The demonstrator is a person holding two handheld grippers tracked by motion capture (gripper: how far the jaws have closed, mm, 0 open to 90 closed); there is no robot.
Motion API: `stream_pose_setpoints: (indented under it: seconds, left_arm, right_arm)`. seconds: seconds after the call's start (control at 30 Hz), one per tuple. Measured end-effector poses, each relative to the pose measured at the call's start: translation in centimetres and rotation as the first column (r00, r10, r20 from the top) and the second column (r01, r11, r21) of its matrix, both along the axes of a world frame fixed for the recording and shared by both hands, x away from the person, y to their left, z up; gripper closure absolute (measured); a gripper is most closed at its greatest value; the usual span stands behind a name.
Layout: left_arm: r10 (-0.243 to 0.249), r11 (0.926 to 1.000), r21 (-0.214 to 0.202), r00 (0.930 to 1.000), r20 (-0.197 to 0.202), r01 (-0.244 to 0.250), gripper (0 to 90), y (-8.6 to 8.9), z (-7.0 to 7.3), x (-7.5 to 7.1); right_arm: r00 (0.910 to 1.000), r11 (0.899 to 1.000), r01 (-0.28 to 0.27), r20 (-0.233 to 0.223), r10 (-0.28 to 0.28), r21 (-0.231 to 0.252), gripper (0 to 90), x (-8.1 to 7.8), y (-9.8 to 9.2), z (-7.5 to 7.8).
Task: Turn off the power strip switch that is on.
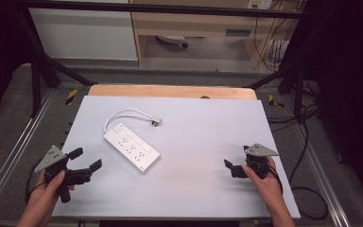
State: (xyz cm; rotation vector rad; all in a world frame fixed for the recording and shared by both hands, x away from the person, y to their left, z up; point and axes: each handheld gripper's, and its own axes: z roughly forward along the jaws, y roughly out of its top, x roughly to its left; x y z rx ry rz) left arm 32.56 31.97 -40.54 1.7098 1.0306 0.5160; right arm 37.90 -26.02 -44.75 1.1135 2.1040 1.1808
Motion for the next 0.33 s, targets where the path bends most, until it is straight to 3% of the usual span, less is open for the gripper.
stream_pose_setpoints:
  seconds: [0.23, 0.33]
  left_arm:
    - [-0.033, 0.9966, 0.073, 0.9975, -0.063, 0.038, 6.4, -1.3, -1.5, 0.2]
    - [-0.045, 0.9959, 0.075, 0.9964, -0.072, 0.05, 6.7, -1.7, -1.7, 0.3]
  right_arm:
    - [0.9995, 1.0, 0.021, -0.023, -0.022, -0.022, 2.2, 0.2, 0.1, -0.3]
    - [0.9948, 0.996, 0.058, -0.08, -0.063, -0.062, 2.7, 0.6, 0.3, -1.0]
